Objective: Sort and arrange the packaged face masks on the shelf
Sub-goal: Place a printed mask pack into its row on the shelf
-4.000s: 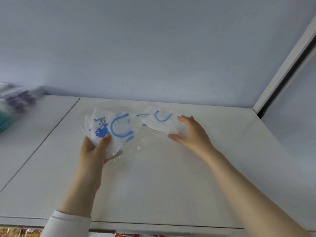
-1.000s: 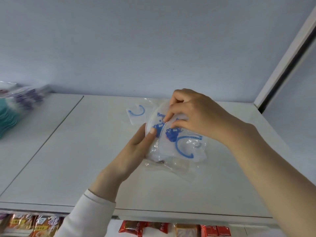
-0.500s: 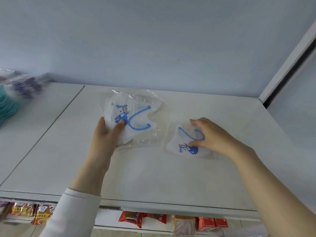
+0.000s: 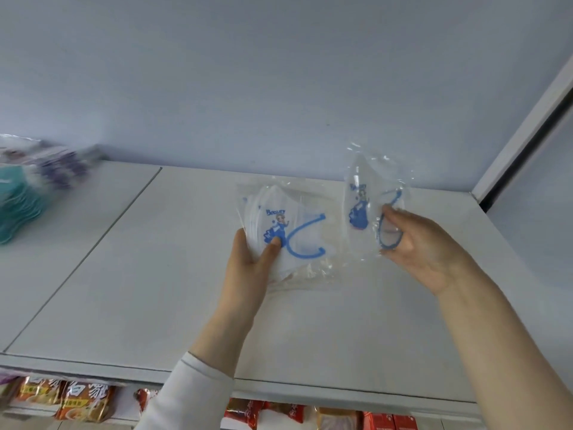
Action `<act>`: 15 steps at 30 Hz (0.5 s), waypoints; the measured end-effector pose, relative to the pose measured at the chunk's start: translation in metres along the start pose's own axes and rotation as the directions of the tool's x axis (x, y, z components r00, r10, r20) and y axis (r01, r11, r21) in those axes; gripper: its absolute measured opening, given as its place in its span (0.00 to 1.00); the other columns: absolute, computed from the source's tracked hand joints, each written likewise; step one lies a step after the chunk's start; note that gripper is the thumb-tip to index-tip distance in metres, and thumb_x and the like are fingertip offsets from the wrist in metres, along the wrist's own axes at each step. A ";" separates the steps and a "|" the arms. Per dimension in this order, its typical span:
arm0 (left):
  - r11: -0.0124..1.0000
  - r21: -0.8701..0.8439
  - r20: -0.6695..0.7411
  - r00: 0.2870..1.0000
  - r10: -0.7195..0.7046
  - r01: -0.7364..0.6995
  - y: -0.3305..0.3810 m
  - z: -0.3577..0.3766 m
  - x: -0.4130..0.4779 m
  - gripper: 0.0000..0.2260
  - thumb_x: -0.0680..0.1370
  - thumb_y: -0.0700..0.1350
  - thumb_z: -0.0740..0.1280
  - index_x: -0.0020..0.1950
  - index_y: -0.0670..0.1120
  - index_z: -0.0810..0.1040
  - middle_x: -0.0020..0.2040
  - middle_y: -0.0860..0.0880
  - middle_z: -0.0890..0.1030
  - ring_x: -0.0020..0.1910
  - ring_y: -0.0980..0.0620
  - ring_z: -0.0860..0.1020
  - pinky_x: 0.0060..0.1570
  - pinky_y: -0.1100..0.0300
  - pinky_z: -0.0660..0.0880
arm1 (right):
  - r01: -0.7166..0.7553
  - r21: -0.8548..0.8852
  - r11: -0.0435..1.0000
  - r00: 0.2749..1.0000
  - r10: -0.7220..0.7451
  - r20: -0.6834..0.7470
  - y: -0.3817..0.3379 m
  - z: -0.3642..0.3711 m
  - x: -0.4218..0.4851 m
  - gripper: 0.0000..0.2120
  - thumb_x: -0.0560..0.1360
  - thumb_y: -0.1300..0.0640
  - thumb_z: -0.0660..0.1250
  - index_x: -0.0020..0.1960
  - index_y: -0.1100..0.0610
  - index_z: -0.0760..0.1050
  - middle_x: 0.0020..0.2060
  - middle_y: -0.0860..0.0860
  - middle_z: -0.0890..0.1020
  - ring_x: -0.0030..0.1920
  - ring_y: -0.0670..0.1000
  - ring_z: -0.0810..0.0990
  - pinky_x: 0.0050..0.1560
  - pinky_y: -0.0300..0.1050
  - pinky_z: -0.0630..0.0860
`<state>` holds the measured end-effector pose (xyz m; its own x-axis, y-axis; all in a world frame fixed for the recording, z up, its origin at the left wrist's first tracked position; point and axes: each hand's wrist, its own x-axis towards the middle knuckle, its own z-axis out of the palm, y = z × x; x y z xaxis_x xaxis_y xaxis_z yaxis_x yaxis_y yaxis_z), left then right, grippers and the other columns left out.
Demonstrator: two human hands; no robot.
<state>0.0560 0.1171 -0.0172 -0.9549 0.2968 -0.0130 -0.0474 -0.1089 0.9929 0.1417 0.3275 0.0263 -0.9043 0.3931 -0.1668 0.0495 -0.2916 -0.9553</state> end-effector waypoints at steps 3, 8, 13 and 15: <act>0.997 -0.077 0.045 0.998 0.034 -0.030 0.004 0.009 -0.008 0.05 0.78 0.42 0.64 0.53 0.48 0.73 0.48 0.48 0.81 0.45 0.53 0.81 0.37 0.54 0.80 | 0.071 -0.092 0.993 0.974 -0.089 -0.207 0.024 0.038 0.010 0.11 0.66 0.54 0.75 0.40 0.54 0.73 0.37 0.56 0.77 0.42 0.54 0.74 0.42 0.45 0.69; 0.995 -0.078 0.059 0.996 0.065 -0.060 0.002 -0.004 -0.006 0.14 0.74 0.58 0.64 0.55 0.52 0.75 0.51 0.52 0.82 0.54 0.52 0.80 0.52 0.50 0.76 | 0.228 -0.352 0.908 0.869 -0.353 -0.346 0.051 0.084 0.013 0.15 0.67 0.59 0.76 0.40 0.52 0.68 0.36 0.46 0.73 0.38 0.45 0.72 0.42 0.37 0.69; 0.997 -0.002 -0.082 0.994 0.074 -0.075 0.004 -0.049 0.012 0.09 0.75 0.42 0.70 0.52 0.48 0.74 0.47 0.48 0.81 0.44 0.52 0.81 0.36 0.53 0.80 | 0.234 -0.319 0.919 0.929 -0.307 -0.204 0.057 0.114 0.030 0.24 0.69 0.58 0.73 0.58 0.53 0.63 0.46 0.49 0.77 0.42 0.44 0.77 0.42 0.29 0.73; 0.997 -0.008 -0.191 0.979 0.077 -0.080 0.010 -0.081 0.024 0.09 0.75 0.41 0.69 0.53 0.48 0.74 0.47 0.49 0.81 0.45 0.50 0.80 0.38 0.51 0.80 | 0.225 -0.487 0.844 0.906 -0.365 -0.213 0.055 0.104 0.050 0.22 0.71 0.56 0.72 0.60 0.55 0.66 0.52 0.51 0.79 0.50 0.48 0.78 0.50 0.36 0.75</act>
<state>0.0093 0.0463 -0.0174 -0.9940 0.1011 0.0413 0.0269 -0.1403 0.9897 0.0552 0.2406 -0.0090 -0.7474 0.6482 0.1454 0.0444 0.2671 -0.9626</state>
